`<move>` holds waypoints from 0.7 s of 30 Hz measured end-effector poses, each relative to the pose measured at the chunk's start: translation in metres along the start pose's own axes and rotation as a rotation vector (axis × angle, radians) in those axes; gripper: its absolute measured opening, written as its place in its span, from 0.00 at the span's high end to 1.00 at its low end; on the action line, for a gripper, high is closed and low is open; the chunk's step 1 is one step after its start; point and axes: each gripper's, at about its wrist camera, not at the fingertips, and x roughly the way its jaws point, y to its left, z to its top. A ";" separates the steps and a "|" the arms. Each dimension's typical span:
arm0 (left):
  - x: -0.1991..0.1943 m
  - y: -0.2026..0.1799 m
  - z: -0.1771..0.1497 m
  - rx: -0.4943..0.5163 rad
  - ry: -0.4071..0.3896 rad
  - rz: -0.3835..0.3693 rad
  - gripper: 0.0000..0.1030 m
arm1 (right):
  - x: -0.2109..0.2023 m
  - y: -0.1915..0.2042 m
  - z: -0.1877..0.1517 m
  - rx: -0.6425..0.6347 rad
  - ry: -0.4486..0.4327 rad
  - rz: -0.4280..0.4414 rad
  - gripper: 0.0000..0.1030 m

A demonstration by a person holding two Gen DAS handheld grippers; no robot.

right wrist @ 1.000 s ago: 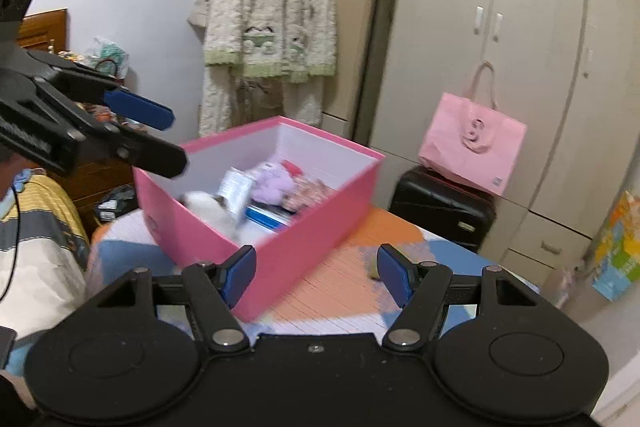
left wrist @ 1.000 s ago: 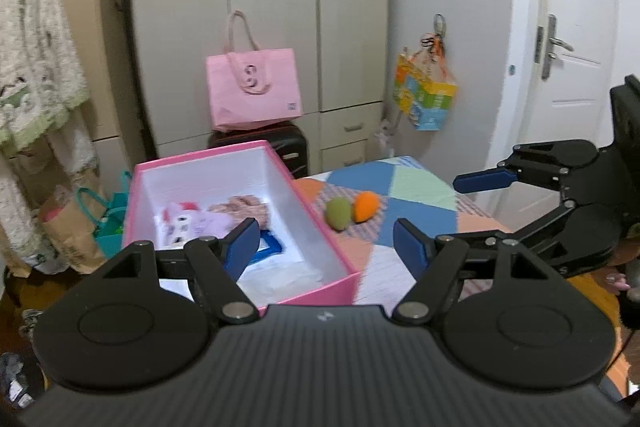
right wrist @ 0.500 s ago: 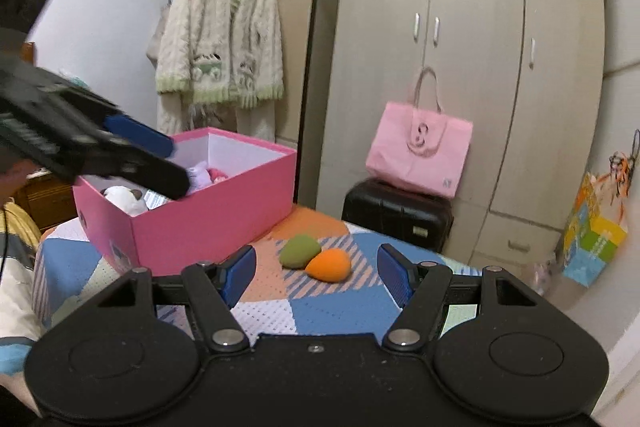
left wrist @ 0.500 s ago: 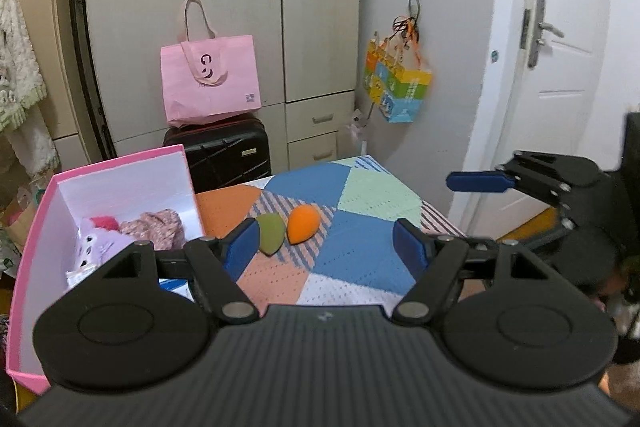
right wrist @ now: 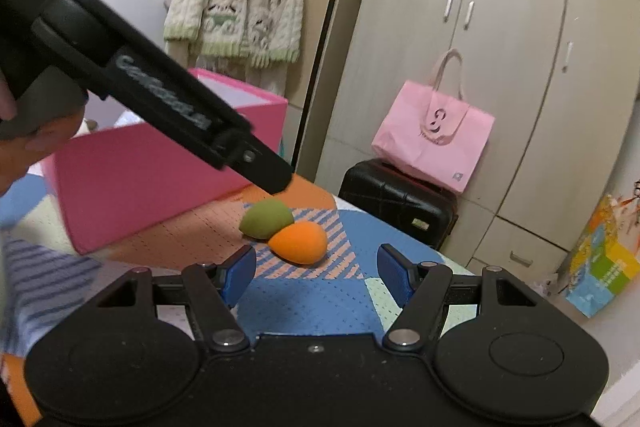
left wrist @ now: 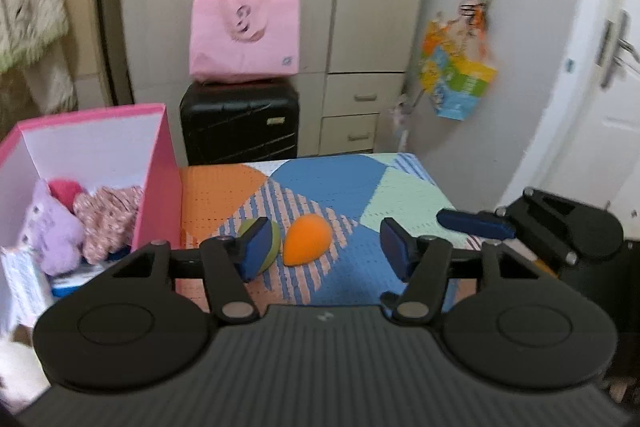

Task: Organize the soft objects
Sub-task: 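Withdraw both tools from the box toward the green and orange sponges, then grasp the green sponge with the left gripper while the right gripper grasps the orange sponge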

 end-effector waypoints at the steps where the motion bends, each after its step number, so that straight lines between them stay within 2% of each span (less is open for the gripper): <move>1: 0.008 0.002 0.002 -0.024 0.011 0.010 0.43 | 0.007 -0.003 0.001 0.000 0.011 0.013 0.30; 5: 0.038 0.010 0.008 -0.098 0.044 0.030 0.49 | 0.037 -0.015 0.002 0.034 0.050 0.050 0.30; 8: 0.052 0.011 0.007 -0.118 0.069 0.039 0.53 | 0.055 -0.024 0.001 0.085 0.072 0.084 0.30; 14: 0.067 0.018 0.003 -0.162 0.045 0.141 0.54 | 0.084 -0.032 -0.004 0.131 0.122 0.140 0.30; 21: 0.077 0.028 -0.001 -0.175 0.064 0.178 0.54 | 0.101 -0.025 -0.002 0.113 0.137 0.177 0.30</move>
